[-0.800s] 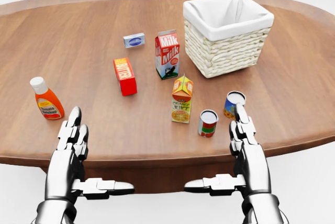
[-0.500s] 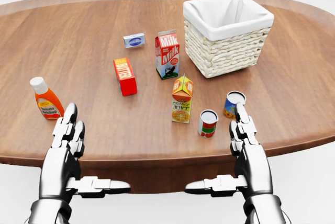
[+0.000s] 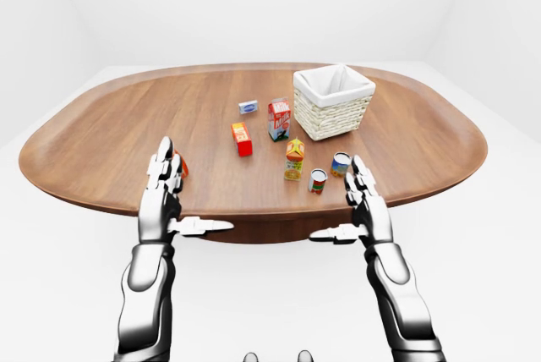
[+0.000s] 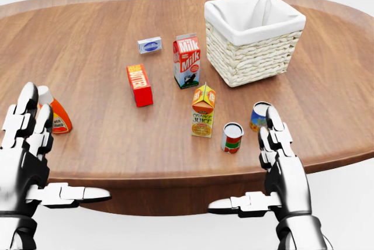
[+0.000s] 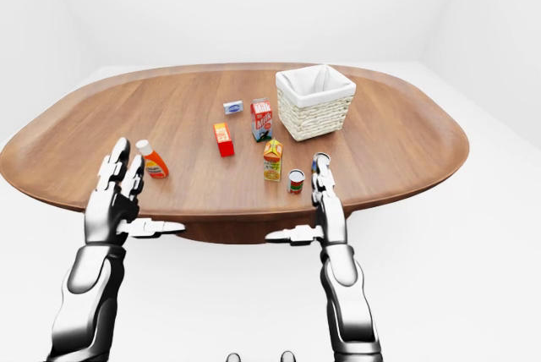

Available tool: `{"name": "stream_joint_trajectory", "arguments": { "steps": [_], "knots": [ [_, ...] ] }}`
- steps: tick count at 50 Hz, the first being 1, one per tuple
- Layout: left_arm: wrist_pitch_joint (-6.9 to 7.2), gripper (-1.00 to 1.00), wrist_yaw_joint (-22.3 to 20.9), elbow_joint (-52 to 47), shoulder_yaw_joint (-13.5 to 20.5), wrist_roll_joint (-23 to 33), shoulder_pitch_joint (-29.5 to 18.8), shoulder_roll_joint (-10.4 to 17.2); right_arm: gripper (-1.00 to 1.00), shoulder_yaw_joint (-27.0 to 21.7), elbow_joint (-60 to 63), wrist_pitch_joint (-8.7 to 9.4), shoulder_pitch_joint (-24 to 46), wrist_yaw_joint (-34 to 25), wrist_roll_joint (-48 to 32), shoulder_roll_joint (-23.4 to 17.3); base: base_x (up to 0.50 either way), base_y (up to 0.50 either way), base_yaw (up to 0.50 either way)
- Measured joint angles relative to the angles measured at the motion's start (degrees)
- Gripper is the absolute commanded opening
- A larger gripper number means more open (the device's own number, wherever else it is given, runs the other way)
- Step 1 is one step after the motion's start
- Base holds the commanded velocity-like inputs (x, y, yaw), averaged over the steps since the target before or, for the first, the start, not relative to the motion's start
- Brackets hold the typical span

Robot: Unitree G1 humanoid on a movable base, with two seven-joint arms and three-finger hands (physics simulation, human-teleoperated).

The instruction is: Pick up the orange juice, and put it in the basket.

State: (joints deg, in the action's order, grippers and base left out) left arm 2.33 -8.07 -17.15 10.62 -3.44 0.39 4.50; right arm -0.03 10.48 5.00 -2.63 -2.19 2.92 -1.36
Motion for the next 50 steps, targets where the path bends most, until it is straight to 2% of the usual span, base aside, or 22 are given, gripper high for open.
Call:
{"name": "stream_joint_trajectory", "arguments": {
  "steps": [11,25,28,36,50],
  "knots": [
    [-1.79,1.0,2.33,8.72,-2.29,0.29,-0.57,-1.13,1.0,-1.3,-3.82,-1.6,1.56,-0.33,-1.52,0.29,0.0,0.0,0.0],
    [-2.1,1.0,2.97,11.16,-3.13,1.28,-0.56,-1.45,1.0,-1.65,-4.92,-1.97,2.15,-0.34,-1.99,0.31,0.0,0.0,0.0],
    [-1.13,1.0,2.76,10.19,-2.98,1.62,-0.54,-1.28,1.0,-1.69,-4.53,-1.67,2.24,-0.3,-2.08,0.29,0.0,0.0,0.0],
    [2.55,1.0,1.5,6.44,-1.85,2.67,-0.49,-0.45,1.0,-1.63,-2.29,-0.27,2.39,-0.15,-2.44,0.28,0.0,0.0,0.0],
    [2.67,1.0,-2.34,0.31,2.21,3.33,-0.68,1.46,1.0,-1.31,5.12,0.0,2.16,-0.41,-3.52,0.25,0.0,0.0,0.0]
  ]
}}
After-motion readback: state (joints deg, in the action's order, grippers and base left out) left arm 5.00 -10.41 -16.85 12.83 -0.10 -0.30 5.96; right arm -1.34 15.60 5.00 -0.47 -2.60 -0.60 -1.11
